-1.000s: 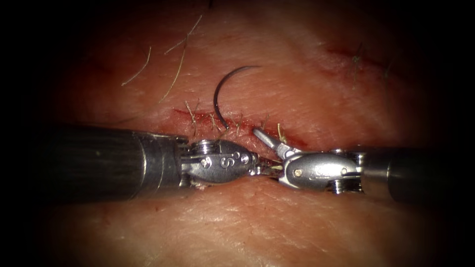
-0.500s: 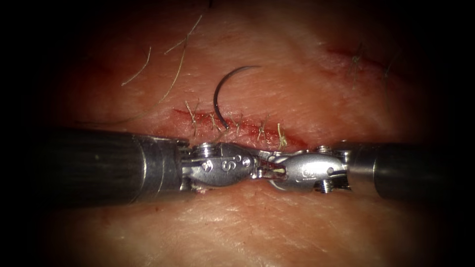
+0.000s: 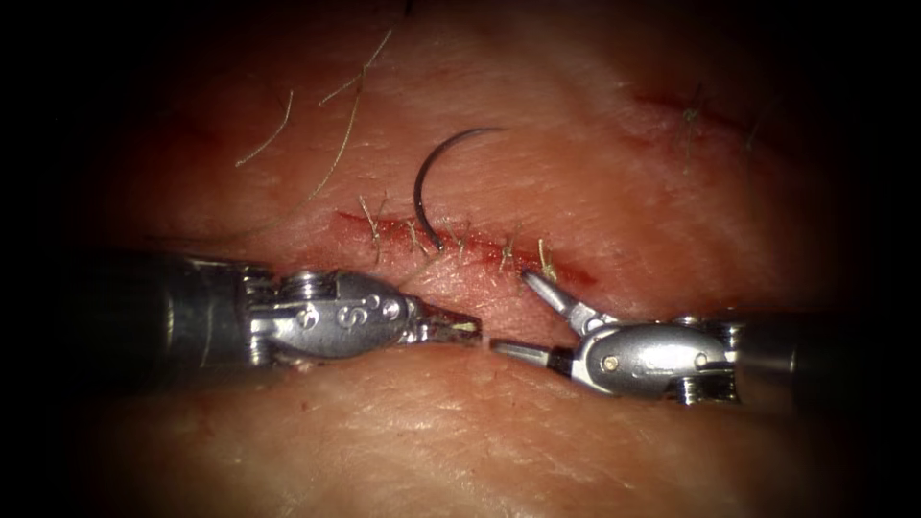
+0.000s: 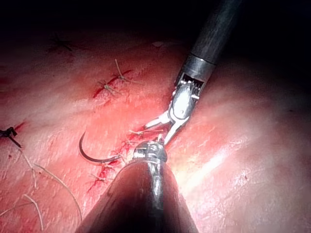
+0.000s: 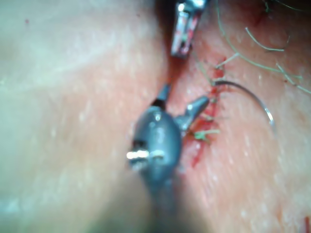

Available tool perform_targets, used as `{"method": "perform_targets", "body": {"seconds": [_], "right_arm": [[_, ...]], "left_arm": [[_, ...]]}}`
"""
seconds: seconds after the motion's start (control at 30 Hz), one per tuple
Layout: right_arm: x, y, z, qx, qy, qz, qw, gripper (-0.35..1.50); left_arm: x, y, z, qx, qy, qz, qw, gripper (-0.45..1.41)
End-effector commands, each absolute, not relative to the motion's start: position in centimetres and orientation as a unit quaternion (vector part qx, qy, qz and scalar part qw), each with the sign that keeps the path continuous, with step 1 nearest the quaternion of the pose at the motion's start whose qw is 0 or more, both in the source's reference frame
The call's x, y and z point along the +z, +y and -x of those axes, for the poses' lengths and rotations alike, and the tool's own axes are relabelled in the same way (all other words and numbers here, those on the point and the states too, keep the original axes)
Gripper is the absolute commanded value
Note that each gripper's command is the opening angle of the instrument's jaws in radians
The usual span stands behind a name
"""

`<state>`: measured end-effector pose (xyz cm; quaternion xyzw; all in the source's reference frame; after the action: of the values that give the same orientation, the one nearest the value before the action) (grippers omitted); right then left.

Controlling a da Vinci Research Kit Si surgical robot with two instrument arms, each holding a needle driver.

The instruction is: Wound Closure

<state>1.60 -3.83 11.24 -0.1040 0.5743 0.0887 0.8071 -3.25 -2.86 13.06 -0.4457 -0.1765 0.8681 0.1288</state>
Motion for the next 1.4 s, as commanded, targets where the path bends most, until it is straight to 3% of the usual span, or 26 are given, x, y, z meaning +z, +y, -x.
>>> {"method": "perform_targets", "body": {"seconds": [0.03,0.3,0.37,0.4,0.43,0.5,0.7,0.97,1.23,1.4], "right_arm": [[11.2,-3.9,-1.47,0.091,0.573,0.100,0.808,1.35],[10.8,-3.9,-0.95,0.105,0.579,0.099,0.803,1.33],[10.8,-3.9,-0.91,0.110,0.575,0.105,0.804,1.33],[10.9,-3.9,-0.91,0.114,0.570,0.109,0.806,1.33],[10.9,-3.9,-0.91,0.114,0.570,0.109,0.806,1.33],[11.0,-3.8,-0.95,0.122,0.562,0.119,0.810,1.46],[11.0,-3.8,-0.99,0.128,0.556,0.124,0.812,1.46],[11.0,-3.8,-1.05,0.133,0.555,0.125,0.811,1.46],[11.0,-3.8,-1.08,0.141,0.559,0.116,0.809,1.46],[11.0,-3.8,-1.11,0.148,0.566,0.101,0.805,1.45]], "left_arm": [[13.1,-2.9,3.21,0.869,-0.173,0.445,0.130,-0.45],[13.3,-3.3,3.02,0.865,-0.161,0.449,0.155,-0.45],[13.4,-3.4,3.08,0.860,-0.159,0.458,0.160,0.05],[13.5,-3.4,3.17,0.853,-0.157,0.464,0.179,0.51],[13.5,-3.4,3.17,0.853,-0.157,0.464,0.179,0.51],[13.6,-3.5,3.28,0.840,-0.150,0.482,0.201,1.11],[13.8,-3.5,3.14,0.845,-0.137,0.473,0.209,1.18],[14.1,-3.7,2.54,0.852,-0.155,0.439,0.240,1.19],[14.1,-3.9,2.10,0.852,-0.178,0.428,0.243,1.14],[13.8,-3.8,2.16,0.842,-0.204,0.438,0.239,1.08]]}}
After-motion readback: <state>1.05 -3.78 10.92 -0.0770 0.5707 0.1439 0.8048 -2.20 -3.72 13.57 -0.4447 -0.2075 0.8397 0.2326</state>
